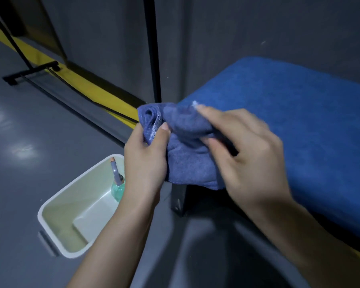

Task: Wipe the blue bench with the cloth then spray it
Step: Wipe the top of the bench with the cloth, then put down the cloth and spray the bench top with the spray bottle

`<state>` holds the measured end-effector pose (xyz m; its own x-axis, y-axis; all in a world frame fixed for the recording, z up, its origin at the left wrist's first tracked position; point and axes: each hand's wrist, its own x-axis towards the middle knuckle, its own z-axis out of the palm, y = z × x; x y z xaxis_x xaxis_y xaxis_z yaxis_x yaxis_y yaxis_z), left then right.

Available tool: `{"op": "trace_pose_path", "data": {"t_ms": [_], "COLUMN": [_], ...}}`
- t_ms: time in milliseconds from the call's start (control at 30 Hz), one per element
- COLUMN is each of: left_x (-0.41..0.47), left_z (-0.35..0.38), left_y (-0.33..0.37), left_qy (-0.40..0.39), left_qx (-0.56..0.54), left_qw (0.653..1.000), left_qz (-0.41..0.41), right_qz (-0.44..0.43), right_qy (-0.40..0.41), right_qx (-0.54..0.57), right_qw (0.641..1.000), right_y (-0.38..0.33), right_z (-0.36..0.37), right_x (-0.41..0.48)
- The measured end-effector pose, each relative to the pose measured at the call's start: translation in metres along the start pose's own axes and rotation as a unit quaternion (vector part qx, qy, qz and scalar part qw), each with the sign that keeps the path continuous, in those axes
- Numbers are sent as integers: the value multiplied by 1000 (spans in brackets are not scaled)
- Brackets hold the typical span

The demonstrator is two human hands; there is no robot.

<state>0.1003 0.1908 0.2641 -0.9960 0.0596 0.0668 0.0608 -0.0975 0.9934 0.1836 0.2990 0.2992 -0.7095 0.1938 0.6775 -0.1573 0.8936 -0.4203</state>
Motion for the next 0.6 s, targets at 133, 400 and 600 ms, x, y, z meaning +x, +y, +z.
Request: {"op": "trace_pose_path", "data": {"t_ms": [133, 400, 600], "left_x": [-18, -74, -97], "left_z": [-25, -64, -99], "left_y": [-40, -157, -225], "left_qy": [50, 176, 134], "left_qx": [77, 90, 95], "left_qw": [995, 969, 936], "left_qz": [-32, -151, -310], "right_qz": [-22, 330, 463], "right_qy": [-25, -204, -279], "right_qx": [105, 230, 144], "right_qw": [994, 893, 829], "right_y": [-10, 32, 58], "right_z": [33, 123, 184], "right_x": [-39, -133, -193]}}
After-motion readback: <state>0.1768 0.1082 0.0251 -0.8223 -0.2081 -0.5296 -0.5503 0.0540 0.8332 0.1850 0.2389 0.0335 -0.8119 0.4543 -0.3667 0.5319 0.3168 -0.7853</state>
